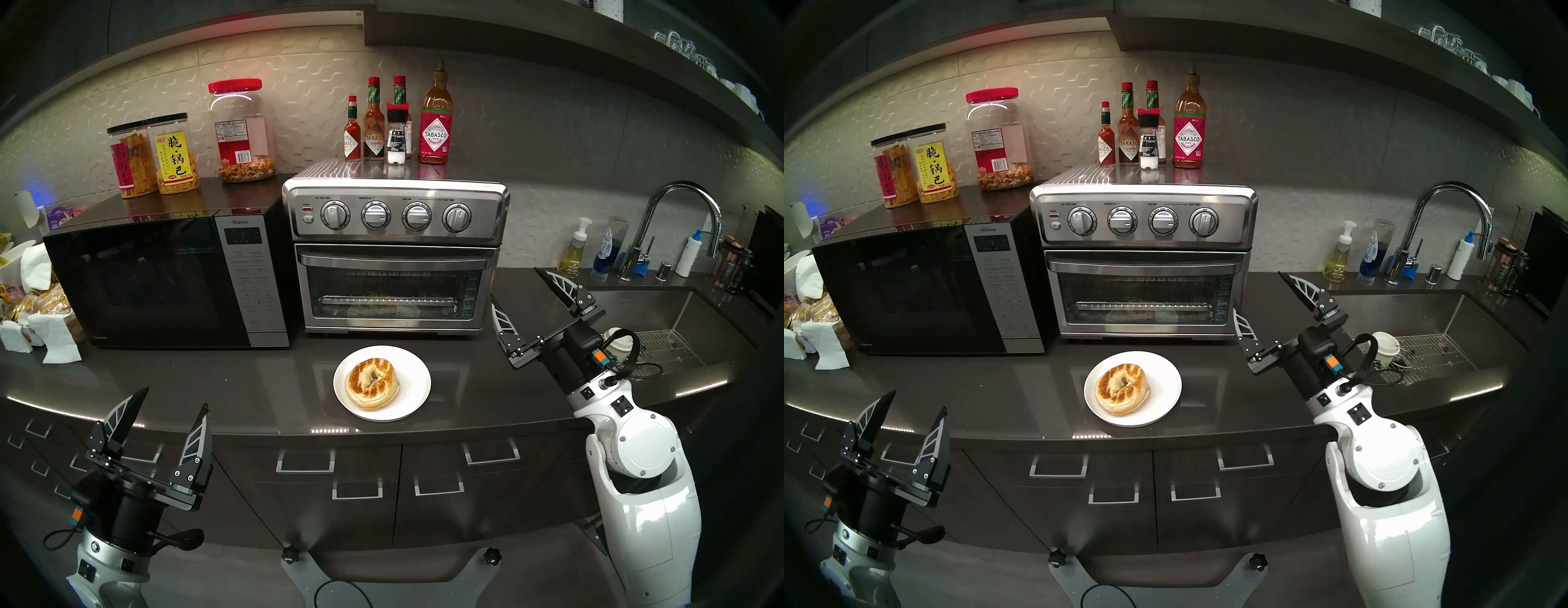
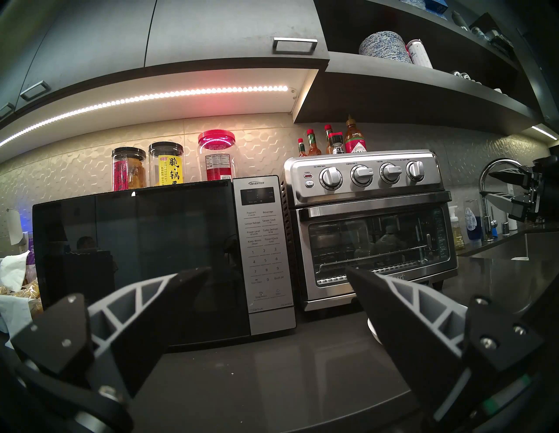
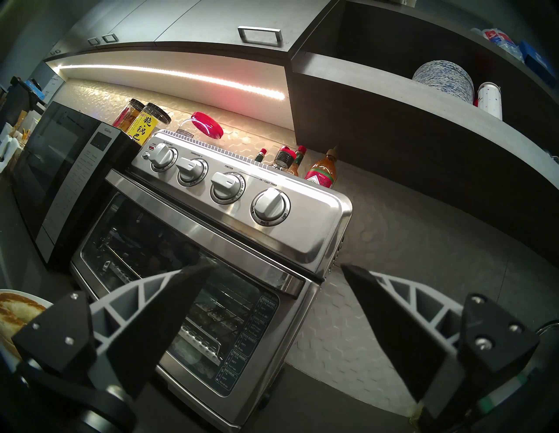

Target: Open the oven and place the bagel inside on the rack

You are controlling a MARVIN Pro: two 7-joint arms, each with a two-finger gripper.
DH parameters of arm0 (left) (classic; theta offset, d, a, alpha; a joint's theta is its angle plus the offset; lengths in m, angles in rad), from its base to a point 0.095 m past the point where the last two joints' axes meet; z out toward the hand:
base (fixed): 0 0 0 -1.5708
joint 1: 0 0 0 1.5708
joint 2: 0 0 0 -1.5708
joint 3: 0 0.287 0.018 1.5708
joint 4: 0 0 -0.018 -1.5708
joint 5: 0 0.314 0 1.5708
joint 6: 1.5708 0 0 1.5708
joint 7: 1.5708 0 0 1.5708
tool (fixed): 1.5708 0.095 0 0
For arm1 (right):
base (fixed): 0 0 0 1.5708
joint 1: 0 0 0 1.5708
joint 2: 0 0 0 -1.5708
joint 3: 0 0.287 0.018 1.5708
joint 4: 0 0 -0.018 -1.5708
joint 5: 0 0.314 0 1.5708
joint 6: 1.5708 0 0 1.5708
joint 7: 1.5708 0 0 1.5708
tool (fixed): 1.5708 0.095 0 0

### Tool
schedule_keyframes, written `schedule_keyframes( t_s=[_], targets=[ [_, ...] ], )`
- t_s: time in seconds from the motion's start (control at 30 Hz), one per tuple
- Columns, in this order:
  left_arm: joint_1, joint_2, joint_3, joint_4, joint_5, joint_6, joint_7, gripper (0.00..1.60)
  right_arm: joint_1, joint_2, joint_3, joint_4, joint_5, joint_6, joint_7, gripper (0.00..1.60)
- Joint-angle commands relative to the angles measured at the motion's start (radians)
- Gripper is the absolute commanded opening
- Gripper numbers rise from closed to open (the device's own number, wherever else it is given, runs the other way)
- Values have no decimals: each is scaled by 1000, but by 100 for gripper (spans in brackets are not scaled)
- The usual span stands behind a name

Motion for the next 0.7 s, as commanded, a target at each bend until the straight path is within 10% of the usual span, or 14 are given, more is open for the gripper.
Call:
schedule_keyframes(
  t_s=[0.0,0.67],
  targets=[
    [0,0,0,-16,0,-1,0,160,5,0,0,-18,1,-2,0,160],
    [0,0,0,-16,0,-1,0,160,5,0,0,-18,1,-2,0,160]
  ],
)
